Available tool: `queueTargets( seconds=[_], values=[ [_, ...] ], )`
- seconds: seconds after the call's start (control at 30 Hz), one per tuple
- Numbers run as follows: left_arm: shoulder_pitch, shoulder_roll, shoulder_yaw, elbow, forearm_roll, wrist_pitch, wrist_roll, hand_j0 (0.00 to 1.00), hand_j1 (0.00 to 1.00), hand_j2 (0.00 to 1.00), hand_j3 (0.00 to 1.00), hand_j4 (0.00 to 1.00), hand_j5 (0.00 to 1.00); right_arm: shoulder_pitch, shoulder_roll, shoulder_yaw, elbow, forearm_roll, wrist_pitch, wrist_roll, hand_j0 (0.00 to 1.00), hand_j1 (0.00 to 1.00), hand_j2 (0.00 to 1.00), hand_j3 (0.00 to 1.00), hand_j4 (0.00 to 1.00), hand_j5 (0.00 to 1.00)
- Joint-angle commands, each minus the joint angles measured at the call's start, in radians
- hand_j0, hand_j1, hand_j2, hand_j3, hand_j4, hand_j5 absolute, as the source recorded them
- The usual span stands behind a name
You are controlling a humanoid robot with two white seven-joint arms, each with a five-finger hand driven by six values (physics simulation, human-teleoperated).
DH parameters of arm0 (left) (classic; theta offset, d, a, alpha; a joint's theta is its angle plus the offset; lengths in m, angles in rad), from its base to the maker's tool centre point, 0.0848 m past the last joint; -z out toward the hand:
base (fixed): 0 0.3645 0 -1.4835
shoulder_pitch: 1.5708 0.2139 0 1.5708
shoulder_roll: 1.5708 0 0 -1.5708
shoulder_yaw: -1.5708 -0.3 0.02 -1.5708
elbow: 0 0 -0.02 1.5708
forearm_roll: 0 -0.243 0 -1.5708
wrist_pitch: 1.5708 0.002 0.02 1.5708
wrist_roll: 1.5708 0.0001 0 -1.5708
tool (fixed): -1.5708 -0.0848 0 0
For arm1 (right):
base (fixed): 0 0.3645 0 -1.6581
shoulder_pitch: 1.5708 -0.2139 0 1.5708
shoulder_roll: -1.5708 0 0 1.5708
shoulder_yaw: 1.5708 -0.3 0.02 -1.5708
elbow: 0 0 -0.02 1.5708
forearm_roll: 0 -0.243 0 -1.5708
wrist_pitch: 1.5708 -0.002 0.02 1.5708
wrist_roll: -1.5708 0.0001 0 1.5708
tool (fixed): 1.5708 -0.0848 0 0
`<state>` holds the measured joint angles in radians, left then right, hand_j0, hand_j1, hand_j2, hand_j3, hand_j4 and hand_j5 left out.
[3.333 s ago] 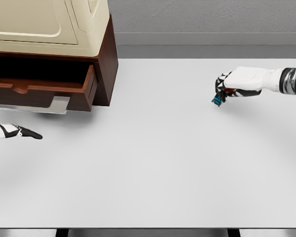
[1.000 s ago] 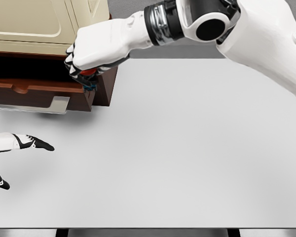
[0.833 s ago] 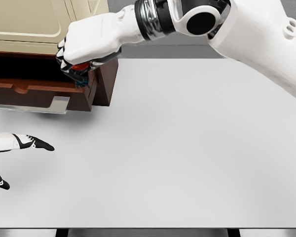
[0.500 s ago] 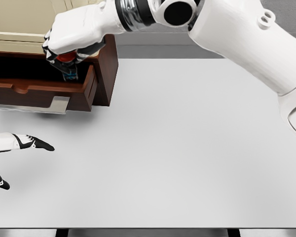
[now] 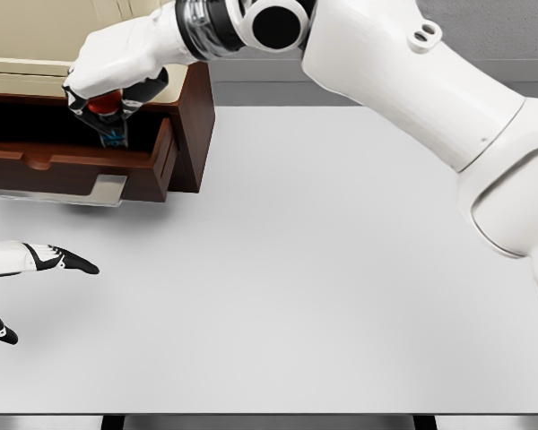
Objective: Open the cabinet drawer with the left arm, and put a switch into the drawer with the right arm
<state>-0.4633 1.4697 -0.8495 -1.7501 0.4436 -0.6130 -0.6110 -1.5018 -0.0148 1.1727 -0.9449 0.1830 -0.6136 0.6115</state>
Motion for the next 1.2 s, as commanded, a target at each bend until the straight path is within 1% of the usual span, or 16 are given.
queueTargets(
  seconds=[0.0, 0.17, 0.3, 0.5, 0.73, 0.77, 0.8, 0.83, 0.9, 0.93, 1.0, 1.03, 1.07, 1.1, 1.13, 1.17],
  values=[
    [0.000, 0.001, 0.001, 0.000, 0.007, 0.002, 0.000, 1.00, 1.00, 1.00, 1.00, 1.00, 1.00, 0.000, 0.015, -0.001, 0.055, 0.003, 0.003, -0.001, 0.32, 0.32, 0.32, 0.32, 0.32, 0.32],
    [0.000, 0.001, 0.001, 0.000, 0.007, 0.002, 0.000, 1.00, 1.00, 1.00, 1.00, 1.00, 1.00, -0.011, 0.015, 0.001, 0.120, 0.006, 0.003, -0.001, 0.32, 0.32, 0.32, 0.32, 0.32, 0.32],
    [0.000, 0.001, 0.001, 0.000, 0.006, 0.002, 0.000, 1.00, 1.00, 1.00, 1.00, 1.00, 1.00, -0.012, 0.015, 0.028, 0.121, 0.006, 0.003, -0.001, 0.32, 0.32, 0.32, 0.32, 0.32, 0.32],
    [0.000, 0.003, 0.001, 0.000, 0.007, 0.002, 0.000, 1.00, 1.00, 1.00, 1.00, 1.00, 1.00, -0.020, 0.015, 0.030, 0.124, 0.007, 0.003, -0.001, 0.33, 0.33, 0.33, 0.33, 0.33, 0.33],
    [0.000, 0.003, 0.001, 0.000, 0.007, 0.002, 0.000, 1.00, 1.00, 1.00, 1.00, 1.00, 1.00, -0.021, 0.015, 0.042, 0.115, 0.007, 0.003, -0.001, 0.37, 0.37, 0.37, 0.37, 0.37, 0.37],
    [0.000, 0.001, 0.001, 0.000, 0.007, 0.002, 0.000, 1.00, 1.00, 1.00, 1.00, 1.00, 1.00, -0.025, 0.015, 0.044, 0.112, 0.009, 0.003, -0.001, 0.52, 0.52, 0.52, 0.52, 0.52, 0.52],
    [0.000, 0.001, 0.001, 0.000, 0.007, 0.002, 0.000, 1.00, 1.00, 1.00, 1.00, 1.00, 1.00, -0.025, 0.015, 0.044, 0.106, 0.015, 0.003, -0.001, 0.87, 0.87, 0.87, 0.87, 0.87, 0.87],
    [0.000, 0.003, 0.001, 0.000, 0.007, 0.002, 0.000, 1.00, 1.00, 1.00, 1.00, 1.00, 1.00, -0.028, 0.015, 0.044, 0.097, 0.024, 0.003, -0.001, 1.00, 1.00, 1.00, 1.00, 1.00, 1.00],
    [0.000, 0.003, 0.001, 0.000, 0.007, 0.002, 0.000, 1.00, 1.00, 1.00, 1.00, 1.00, 1.00, -0.029, 0.015, 0.044, 0.048, 0.024, 0.003, -0.001, 1.00, 1.00, 1.00, 1.00, 1.00, 1.00],
    [0.000, 0.003, 0.000, 0.000, 0.007, 0.002, 0.000, 1.00, 1.00, 1.00, 1.00, 1.00, 1.00, -0.035, 0.015, 0.042, 0.008, 0.024, 0.003, -0.001, 1.00, 1.00, 1.00, 1.00, 1.00, 1.00],
    [0.000, 0.003, 0.001, 0.000, 0.007, 0.002, 0.000, 1.00, 1.00, 1.00, 1.00, 1.00, 1.00, -0.038, 0.015, 0.038, -0.032, 0.023, 0.003, -0.001, 1.00, 1.00, 1.00, 1.00, 1.00, 1.00],
    [0.000, 0.003, 0.001, 0.000, 0.007, 0.002, 0.000, 1.00, 1.00, 1.00, 1.00, 1.00, 1.00, -0.038, 0.015, 0.028, -0.112, 0.023, 0.003, -0.001, 1.00, 1.00, 1.00, 1.00, 1.00, 1.00],
    [0.000, 0.003, 0.000, 0.000, 0.007, 0.002, 0.000, 1.00, 1.00, 1.00, 1.00, 1.00, 1.00, -0.037, 0.015, 0.005, -0.215, 0.021, 0.003, -0.001, 1.00, 1.00, 1.00, 1.00, 1.00, 1.00],
    [0.000, 0.001, 0.001, 0.000, 0.007, 0.002, 0.000, 1.00, 1.00, 1.00, 1.00, 1.00, 1.00, -0.028, -0.028, -0.030, -0.311, 0.016, 0.003, -0.001, 1.00, 1.00, 1.00, 1.00, 1.00, 1.00],
    [0.000, 0.001, 0.001, 0.000, 0.007, 0.002, 0.000, 1.00, 1.00, 1.00, 1.00, 1.00, 1.00, -0.015, -0.108, -0.054, -0.386, 0.012, 0.003, -0.001, 1.00, 1.00, 1.00, 1.00, 1.00, 1.00],
    [0.000, 0.003, 0.001, 0.000, 0.006, 0.002, 0.000, 1.00, 1.00, 1.00, 1.00, 1.00, 1.00, 0.017, -0.227, -0.068, -0.492, 0.004, 0.003, -0.001, 1.00, 1.00, 1.00, 1.00, 1.00, 1.00]
  ],
)
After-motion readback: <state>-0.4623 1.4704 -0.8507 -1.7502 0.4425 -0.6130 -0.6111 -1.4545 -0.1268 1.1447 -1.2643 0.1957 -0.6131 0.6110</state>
